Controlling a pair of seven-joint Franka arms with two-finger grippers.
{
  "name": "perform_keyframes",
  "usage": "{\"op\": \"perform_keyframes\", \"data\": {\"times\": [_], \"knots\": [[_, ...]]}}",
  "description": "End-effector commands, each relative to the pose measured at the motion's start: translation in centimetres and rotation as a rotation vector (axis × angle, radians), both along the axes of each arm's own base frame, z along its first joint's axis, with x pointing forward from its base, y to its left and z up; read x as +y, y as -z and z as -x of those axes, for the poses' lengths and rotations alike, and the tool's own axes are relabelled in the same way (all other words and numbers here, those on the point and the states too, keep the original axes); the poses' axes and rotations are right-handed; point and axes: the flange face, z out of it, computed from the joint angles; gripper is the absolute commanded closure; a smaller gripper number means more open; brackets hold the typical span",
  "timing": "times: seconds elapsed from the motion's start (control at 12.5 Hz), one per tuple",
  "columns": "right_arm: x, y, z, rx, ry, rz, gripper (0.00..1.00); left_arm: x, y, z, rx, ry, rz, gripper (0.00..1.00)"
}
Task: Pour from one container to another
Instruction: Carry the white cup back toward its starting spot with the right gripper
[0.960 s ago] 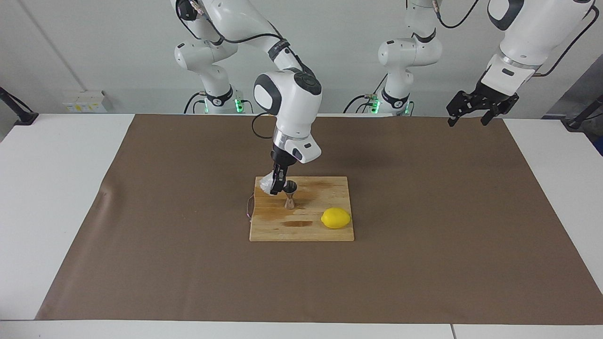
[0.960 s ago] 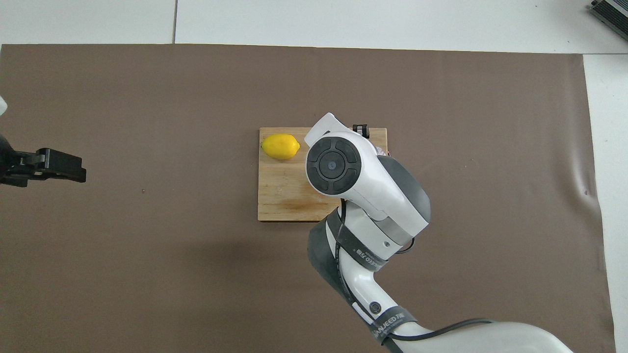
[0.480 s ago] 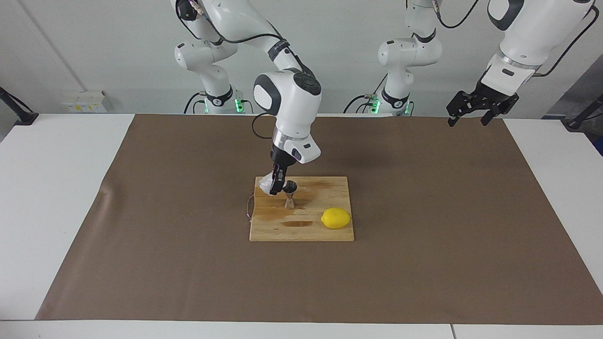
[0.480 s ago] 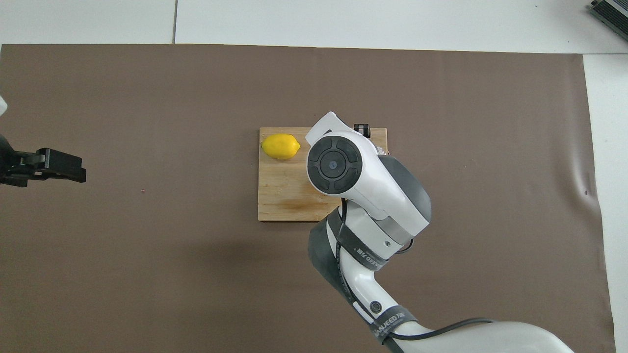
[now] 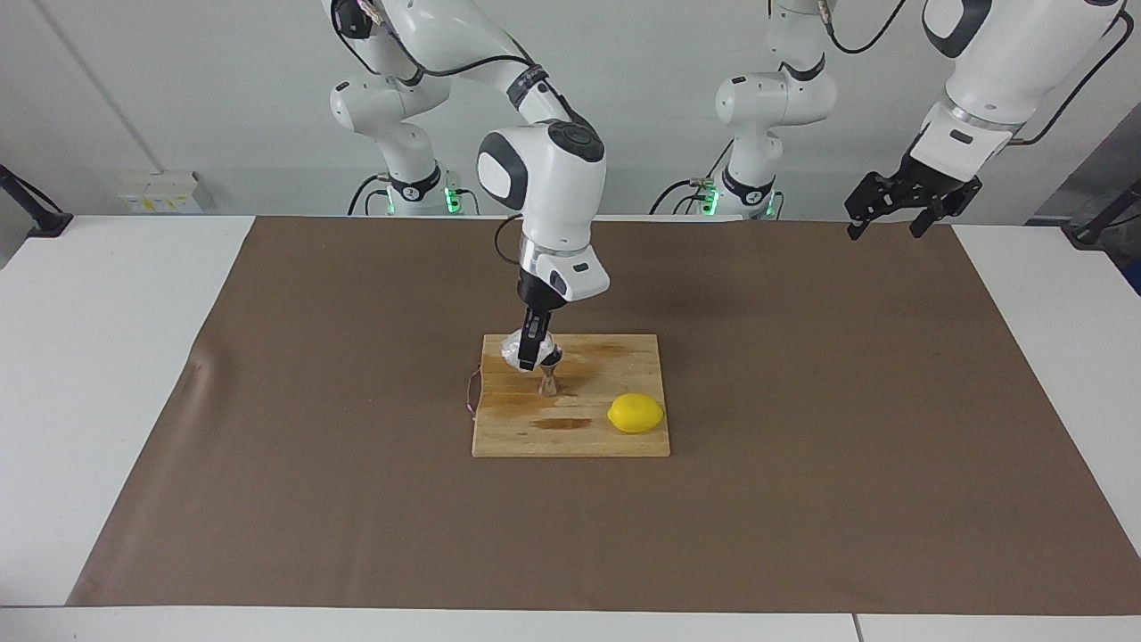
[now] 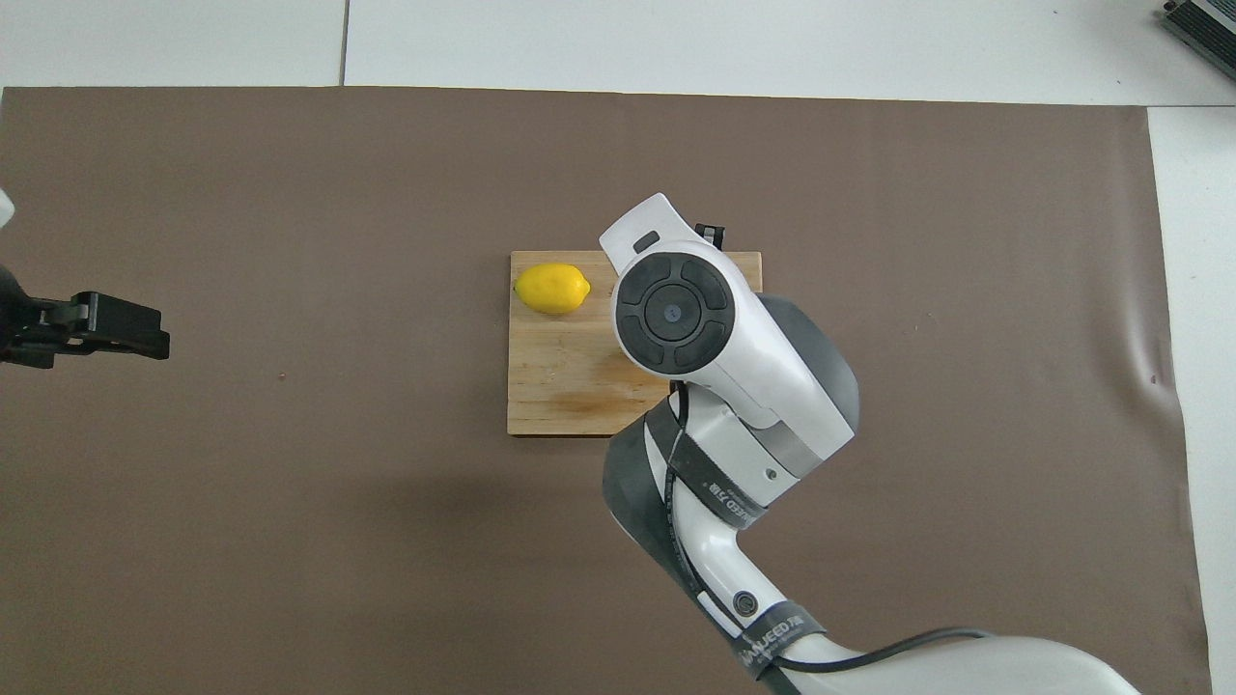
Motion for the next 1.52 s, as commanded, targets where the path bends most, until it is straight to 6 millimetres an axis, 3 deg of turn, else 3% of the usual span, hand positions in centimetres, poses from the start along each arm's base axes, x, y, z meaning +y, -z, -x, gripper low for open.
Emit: {"op": "perform_keyframes", "data": {"times": [0.0, 0.16, 0.48, 0.72, 0.88, 1.12, 1.44], "knots": [[-2.1, -2.9, -0.5, -0.004, 0.068, -0.1, 0.63, 0.5, -0.2, 0.8, 0.006, -0.003, -0.015, 0.0], [-4.8, -4.3, -1.4, 0.016, 0.118, -0.176, 0.63, 0.5, -0.3, 0.8, 0.004, -0.003, -0.015, 0.0], [-10.6, -4.3, -3.7, 0.095, 0.2, -0.349, 0.63, 0.5, -0.3, 0.8, 0.004, -0.003, -0.015, 0.0], [-16.1, -3.5, -5.2, 0.127, 0.249, -0.43, 0.63, 0.5, -0.3, 0.8, 0.004, -0.003, -0.015, 0.0], [-20.1, -2.1, -4.7, 0.167, 0.23, -0.501, 0.62, 0.5, -0.3, 0.8, 0.004, -0.003, -0.015, 0.0], [-25.4, 1.2, -2.4, 0.187, 0.161, -0.53, 0.62, 0.5, -0.2, 0.8, 0.006, -0.003, -0.015, 0.0], [-30.6, 5.9, -0.5, 0.196, 0.106, -0.512, 0.62, 0.5, -0.2, 0.8, 0.006, -0.003, -0.015, 0.0]]}}
